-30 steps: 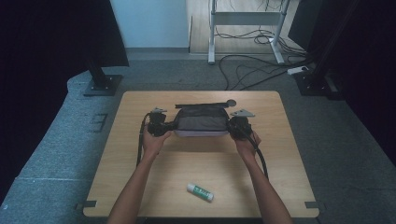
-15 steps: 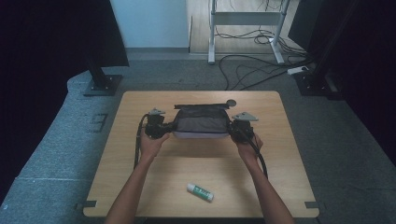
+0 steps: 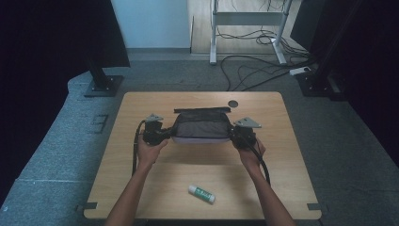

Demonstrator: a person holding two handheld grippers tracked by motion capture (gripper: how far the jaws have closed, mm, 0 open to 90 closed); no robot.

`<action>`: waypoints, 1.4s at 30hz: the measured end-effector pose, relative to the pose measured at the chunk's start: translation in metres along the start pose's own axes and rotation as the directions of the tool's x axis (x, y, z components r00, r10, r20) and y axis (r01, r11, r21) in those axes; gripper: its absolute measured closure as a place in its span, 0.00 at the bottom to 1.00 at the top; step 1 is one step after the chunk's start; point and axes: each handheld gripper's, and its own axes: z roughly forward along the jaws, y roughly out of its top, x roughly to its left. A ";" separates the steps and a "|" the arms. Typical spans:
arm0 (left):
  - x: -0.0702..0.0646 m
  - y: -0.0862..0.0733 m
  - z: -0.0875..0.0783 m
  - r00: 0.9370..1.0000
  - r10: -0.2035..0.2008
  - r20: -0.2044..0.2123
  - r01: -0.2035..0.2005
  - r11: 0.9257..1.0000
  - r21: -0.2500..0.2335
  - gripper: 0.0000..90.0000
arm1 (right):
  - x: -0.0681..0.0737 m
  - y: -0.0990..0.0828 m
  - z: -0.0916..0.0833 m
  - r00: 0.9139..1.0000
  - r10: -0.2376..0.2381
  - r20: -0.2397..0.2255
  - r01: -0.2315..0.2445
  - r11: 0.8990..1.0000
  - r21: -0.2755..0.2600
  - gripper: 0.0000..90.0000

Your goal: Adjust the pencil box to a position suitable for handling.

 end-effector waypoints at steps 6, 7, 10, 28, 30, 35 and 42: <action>-0.003 -0.004 -0.011 1.000 0.011 0.005 -0.011 1.000 -0.016 0.97 | 0.007 -0.001 -0.011 1.000 -0.014 -0.009 0.014 1.000 -0.018 0.95; -0.004 -0.006 -0.013 1.000 0.014 0.009 -0.014 1.000 -0.018 0.97 | 0.008 -0.001 -0.012 1.000 -0.015 -0.012 0.015 1.000 -0.019 0.95; -0.006 -0.008 -0.017 1.000 0.018 0.012 -0.018 1.000 -0.021 0.97 | 0.012 -0.003 -0.017 1.000 -0.021 -0.014 0.021 1.000 -0.023 0.95; -0.002 -0.039 -0.006 1.000 -0.002 0.027 0.001 0.999 0.039 0.97 | 0.020 -0.035 -0.014 0.999 -0.024 -0.023 0.025 0.999 0.034 0.95; 0.000 -0.043 -0.002 1.000 -0.009 0.027 0.007 0.998 0.054 0.97 | 0.020 -0.039 -0.012 0.999 -0.024 -0.025 0.026 0.999 0.047 0.95; 0.004 -0.054 0.009 0.999 -0.026 0.022 0.024 0.996 0.085 0.97 | 0.020 -0.050 -0.003 0.999 -0.016 -0.031 0.019 0.996 0.086 0.95; 0.007 -0.065 0.020 0.999 -0.039 0.016 0.037 0.992 0.118 0.96 | 0.018 -0.064 0.008 0.999 -0.005 -0.040 0.011 0.989 0.149 0.94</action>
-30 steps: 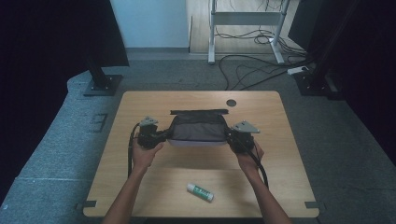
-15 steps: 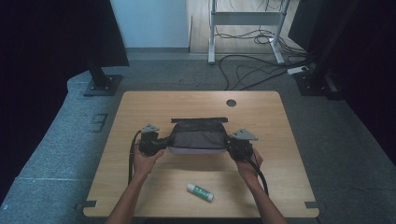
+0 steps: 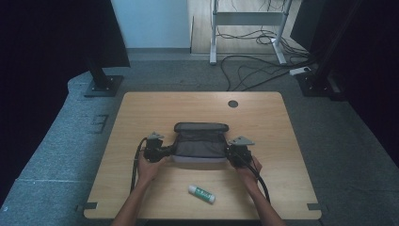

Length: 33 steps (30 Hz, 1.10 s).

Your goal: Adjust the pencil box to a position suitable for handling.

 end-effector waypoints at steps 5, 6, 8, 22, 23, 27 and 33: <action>0.001 -0.003 0.006 1.000 -0.003 -0.005 0.003 1.000 0.012 0.95 | -0.002 -0.004 0.008 1.000 0.007 0.000 -0.007 1.000 0.031 0.93; 0.001 -0.003 0.007 1.000 -0.002 -0.005 0.002 1.000 0.015 0.94 | -0.002 -0.004 0.009 1.000 0.006 0.000 -0.006 0.999 0.035 0.92; 0.002 -0.005 0.008 1.000 -0.005 -0.005 0.006 1.000 0.017 0.92 | -0.003 -0.006 0.011 1.000 0.007 -0.002 -0.007 0.999 0.045 0.90; -0.001 -0.004 -0.002 0.999 0.013 -0.043 -0.014 1.000 -0.019 0.32 | -0.015 -0.004 -0.004 0.998 0.059 -0.007 -0.059 0.998 -0.027 0.52; -0.001 -0.003 -0.004 0.999 0.014 -0.041 -0.015 1.000 -0.026 0.31 | -0.017 -0.005 -0.007 0.998 0.059 -0.012 -0.060 0.998 -0.037 0.51; -0.003 -0.003 -0.015 0.999 0.020 -0.043 -0.022 0.999 -0.046 0.28 | -0.019 -0.008 -0.018 0.998 0.060 -0.031 -0.062 0.996 -0.072 0.49; -0.004 -0.010 -0.025 1.000 0.011 -0.027 -0.013 0.997 -0.070 0.29 | -0.019 -0.013 -0.032 0.997 0.045 -0.068 -0.051 0.995 -0.086 0.47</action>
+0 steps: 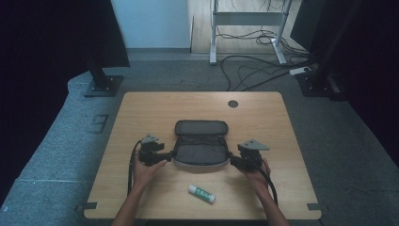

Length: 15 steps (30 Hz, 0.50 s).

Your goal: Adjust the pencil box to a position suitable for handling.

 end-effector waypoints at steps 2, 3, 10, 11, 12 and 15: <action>0.000 -0.004 -0.003 1.000 0.002 0.002 -0.002 1.000 0.001 0.30 | 0.000 -0.002 -0.004 1.000 0.001 -0.002 -0.001 1.000 -0.010 0.47; 0.000 -0.006 -0.004 1.000 0.004 0.002 -0.004 1.000 0.004 0.30 | 0.000 -0.003 -0.006 1.000 0.001 -0.003 -0.001 1.000 -0.014 0.47; 0.001 -0.019 -0.018 1.000 -0.002 0.007 0.002 1.000 -0.015 0.32 | 0.000 -0.012 -0.022 0.999 0.008 -0.036 -0.009 0.999 -0.032 0.47; 0.000 -0.021 -0.020 1.000 0.004 0.006 -0.004 1.000 -0.014 0.32 | 0.001 -0.013 -0.024 0.999 0.009 -0.043 -0.010 0.999 -0.034 0.47; -0.001 -0.023 -0.021 1.000 0.008 0.004 -0.008 1.000 -0.016 0.32 | 0.003 -0.015 -0.026 0.999 0.003 -0.050 -0.004 1.000 -0.027 0.47; -0.001 -0.029 -0.025 1.000 0.004 0.010 -0.004 1.000 -0.020 0.33 | 0.006 -0.018 -0.031 0.998 -0.007 -0.064 0.005 1.000 -0.027 0.47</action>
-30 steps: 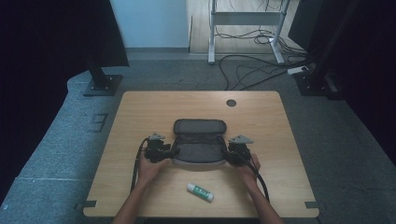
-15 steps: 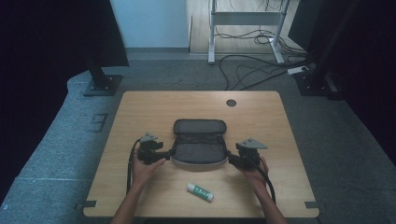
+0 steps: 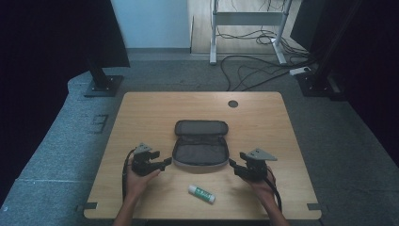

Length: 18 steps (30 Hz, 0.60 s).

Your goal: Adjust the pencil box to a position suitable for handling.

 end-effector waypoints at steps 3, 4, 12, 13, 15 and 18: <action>0.001 -0.005 -0.001 1.000 0.010 -0.013 -0.010 1.000 0.020 0.34 | 0.004 -0.002 -0.004 1.000 -0.005 -0.018 0.005 1.000 0.003 0.47; 0.002 -0.007 -0.002 1.000 0.002 -0.012 -0.002 1.000 0.017 0.34 | 0.005 -0.003 -0.006 1.000 -0.005 -0.021 0.005 1.000 0.003 0.47; 0.009 -0.018 -0.007 1.000 -0.029 -0.007 0.029 0.999 0.022 0.34 | 0.014 -0.012 -0.018 0.998 -0.026 -0.055 0.026 1.000 0.002 0.47; 0.009 -0.019 -0.007 0.999 -0.032 -0.009 0.032 0.999 0.022 0.34 | 0.015 -0.013 -0.019 0.998 -0.025 -0.059 0.025 1.000 0.005 0.47; 0.010 -0.020 -0.008 1.000 -0.029 -0.010 0.030 0.999 0.029 0.34 | 0.017 -0.015 -0.020 0.997 -0.032 -0.069 0.033 0.999 0.007 0.47; 0.011 -0.022 -0.008 1.000 -0.024 -0.017 0.025 0.999 0.035 0.35 | 0.021 -0.016 -0.021 0.996 -0.039 -0.085 0.040 0.999 0.010 0.47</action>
